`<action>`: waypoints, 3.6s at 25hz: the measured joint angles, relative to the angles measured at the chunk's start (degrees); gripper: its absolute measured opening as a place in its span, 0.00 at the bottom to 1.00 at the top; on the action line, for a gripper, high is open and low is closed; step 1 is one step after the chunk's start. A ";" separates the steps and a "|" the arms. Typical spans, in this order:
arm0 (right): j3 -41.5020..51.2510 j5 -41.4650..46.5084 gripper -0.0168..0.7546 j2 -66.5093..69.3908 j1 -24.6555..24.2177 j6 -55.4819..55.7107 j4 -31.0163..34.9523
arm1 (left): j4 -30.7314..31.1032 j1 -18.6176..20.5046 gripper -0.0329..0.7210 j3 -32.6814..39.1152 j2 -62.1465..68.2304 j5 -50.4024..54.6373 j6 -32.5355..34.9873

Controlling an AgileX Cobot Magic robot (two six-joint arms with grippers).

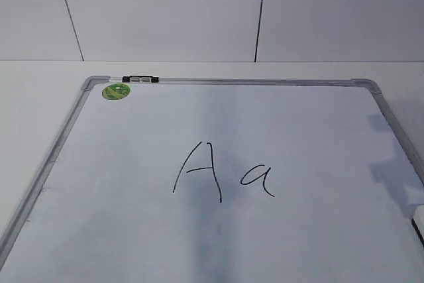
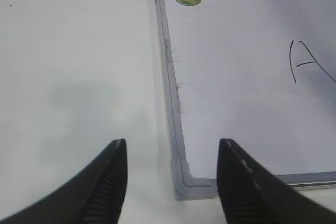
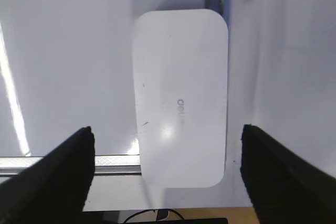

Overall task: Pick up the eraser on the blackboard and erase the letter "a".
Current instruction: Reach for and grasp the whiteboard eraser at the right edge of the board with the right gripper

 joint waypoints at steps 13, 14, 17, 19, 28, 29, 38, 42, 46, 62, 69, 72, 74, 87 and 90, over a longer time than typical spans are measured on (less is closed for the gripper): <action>1.10 -1.40 0.87 2.62 0.00 0.00 -0.15 | 0.00 0.00 0.59 0.00 0.00 0.00 0.00; 1.81 -1.81 0.87 2.76 0.00 0.00 -0.15 | 0.00 0.00 0.59 0.00 0.00 0.00 0.00; 4.61 -2.84 0.87 2.87 0.00 0.00 -0.25 | 0.00 0.00 0.59 0.00 0.00 0.00 0.00; 5.63 -3.77 0.87 2.87 0.00 0.00 -0.36 | 0.00 0.00 0.59 0.00 0.00 0.00 0.00; 7.08 -7.85 0.87 2.87 0.00 0.12 -1.63 | 0.00 0.00 0.59 0.00 0.00 0.00 0.00; 7.37 -8.07 0.87 2.87 0.00 0.12 -1.79 | 0.00 0.00 0.59 0.00 0.00 0.00 0.00; 7.88 -10.06 0.86 4.29 0.00 0.12 -2.26 | 0.00 0.00 0.59 0.00 0.00 0.00 0.00; 7.88 -10.77 0.86 5.07 0.00 0.12 -2.26 | 0.00 0.00 0.59 0.00 0.00 0.00 0.00; 7.88 -11.14 0.86 5.30 0.00 0.12 -2.26 | 0.00 0.00 0.59 0.00 0.00 0.00 0.00; 7.88 -12.64 0.84 8.58 0.00 0.77 -2.58 | 0.00 0.00 0.59 0.00 0.00 0.00 0.00; 7.88 -12.81 0.80 9.25 0.00 1.13 -2.71 | 0.00 0.00 0.59 0.00 0.00 0.00 0.00; 7.88 -12.81 0.76 9.25 0.00 1.13 -2.93 | 0.00 0.00 0.59 0.00 0.00 0.00 0.00; 7.88 -12.81 0.76 9.25 0.00 1.13 -2.93 | 0.00 0.00 0.59 0.00 0.00 0.00 0.00; 7.88 -12.91 0.73 9.25 0.00 1.13 -2.93 | 0.00 0.00 0.59 0.00 0.00 0.00 0.00; 7.88 -12.91 0.73 9.25 0.00 1.13 -2.93 | 0.00 0.00 0.59 0.00 0.00 0.00 0.00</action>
